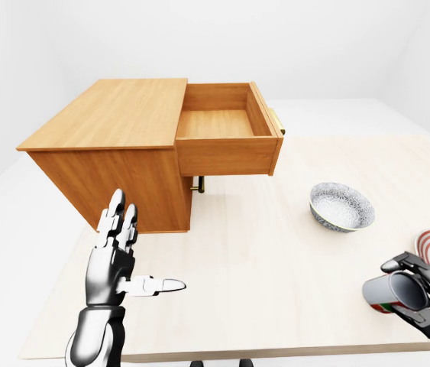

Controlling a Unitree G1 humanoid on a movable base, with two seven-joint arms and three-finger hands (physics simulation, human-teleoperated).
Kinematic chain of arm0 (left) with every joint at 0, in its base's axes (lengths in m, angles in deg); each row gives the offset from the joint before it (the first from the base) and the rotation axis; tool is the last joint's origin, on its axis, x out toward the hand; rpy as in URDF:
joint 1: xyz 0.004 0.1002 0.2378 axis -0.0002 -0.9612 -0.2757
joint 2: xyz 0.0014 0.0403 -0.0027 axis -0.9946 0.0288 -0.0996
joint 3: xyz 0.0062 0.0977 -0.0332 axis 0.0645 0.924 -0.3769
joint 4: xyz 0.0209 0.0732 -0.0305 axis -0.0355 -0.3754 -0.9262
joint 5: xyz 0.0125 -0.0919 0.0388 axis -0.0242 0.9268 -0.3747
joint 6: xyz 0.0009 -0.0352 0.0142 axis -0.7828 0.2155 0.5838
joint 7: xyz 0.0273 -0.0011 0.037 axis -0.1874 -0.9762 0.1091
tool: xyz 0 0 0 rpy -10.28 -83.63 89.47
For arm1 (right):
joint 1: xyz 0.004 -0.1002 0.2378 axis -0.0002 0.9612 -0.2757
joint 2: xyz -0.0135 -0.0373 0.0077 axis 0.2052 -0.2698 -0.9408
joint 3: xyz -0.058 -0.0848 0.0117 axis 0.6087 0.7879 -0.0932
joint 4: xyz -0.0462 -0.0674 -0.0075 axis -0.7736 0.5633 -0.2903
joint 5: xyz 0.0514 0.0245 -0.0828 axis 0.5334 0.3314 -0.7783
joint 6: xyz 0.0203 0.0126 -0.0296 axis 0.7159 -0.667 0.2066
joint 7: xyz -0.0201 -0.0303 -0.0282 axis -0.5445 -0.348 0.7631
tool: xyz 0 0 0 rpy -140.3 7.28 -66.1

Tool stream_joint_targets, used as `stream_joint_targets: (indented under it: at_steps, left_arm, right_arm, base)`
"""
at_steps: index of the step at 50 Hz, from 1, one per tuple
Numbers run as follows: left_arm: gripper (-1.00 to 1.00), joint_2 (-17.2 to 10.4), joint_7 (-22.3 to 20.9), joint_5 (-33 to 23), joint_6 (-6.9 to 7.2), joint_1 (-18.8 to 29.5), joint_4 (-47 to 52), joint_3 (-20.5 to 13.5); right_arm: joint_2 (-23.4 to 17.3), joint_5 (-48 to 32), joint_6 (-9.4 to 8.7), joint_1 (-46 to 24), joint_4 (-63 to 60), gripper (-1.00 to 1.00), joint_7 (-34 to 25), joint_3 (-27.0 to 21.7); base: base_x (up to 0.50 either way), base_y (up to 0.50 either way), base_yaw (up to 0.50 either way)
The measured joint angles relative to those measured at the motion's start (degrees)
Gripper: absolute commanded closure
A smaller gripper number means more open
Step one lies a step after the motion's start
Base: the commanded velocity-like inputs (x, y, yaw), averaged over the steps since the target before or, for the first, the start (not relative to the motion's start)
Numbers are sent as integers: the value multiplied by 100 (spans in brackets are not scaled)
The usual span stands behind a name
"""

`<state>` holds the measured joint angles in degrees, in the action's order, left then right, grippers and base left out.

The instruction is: Put the ketchup in the top drawer of the cabinet.

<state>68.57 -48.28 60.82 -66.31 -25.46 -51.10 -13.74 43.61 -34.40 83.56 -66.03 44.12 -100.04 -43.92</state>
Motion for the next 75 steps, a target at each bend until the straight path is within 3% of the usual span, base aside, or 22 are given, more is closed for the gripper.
stream_joint_targets:
  at_steps: [16, 34, 42, 53, 75]
  left_arm:
    - [-100, 1, -14, 25, -29, -15, -13, -13]
    - [-100, 6, -39, 58, 66, -11, 78, -54]
    - [-100, 14, -59, 52, 12, -34, 47, -42]
    - [-100, 17, -64, 34, -34, -70, 43, -6]
    - [-100, 19, -64, 22, -62, -112, 61, 25]
  right_arm:
    - [408, -863, 0, -263, -2140, 100, 0, 438]
    - [1030, -987, 0, -1067, -4315, 100, 0, 2050]
    - [1308, -730, 0, -1177, -4607, 100, 0, 2777]
    - [1602, -400, 0, -912, -4860, 100, 0, 3390]
    - [1789, -173, 0, -587, -5100, 100, 0, 3768]
  base:
    - [0, 0, 0]
    - [0, 0, 0]
    - [0, 0, 0]
    - [0, 0, 0]
    - [0, 0, 0]
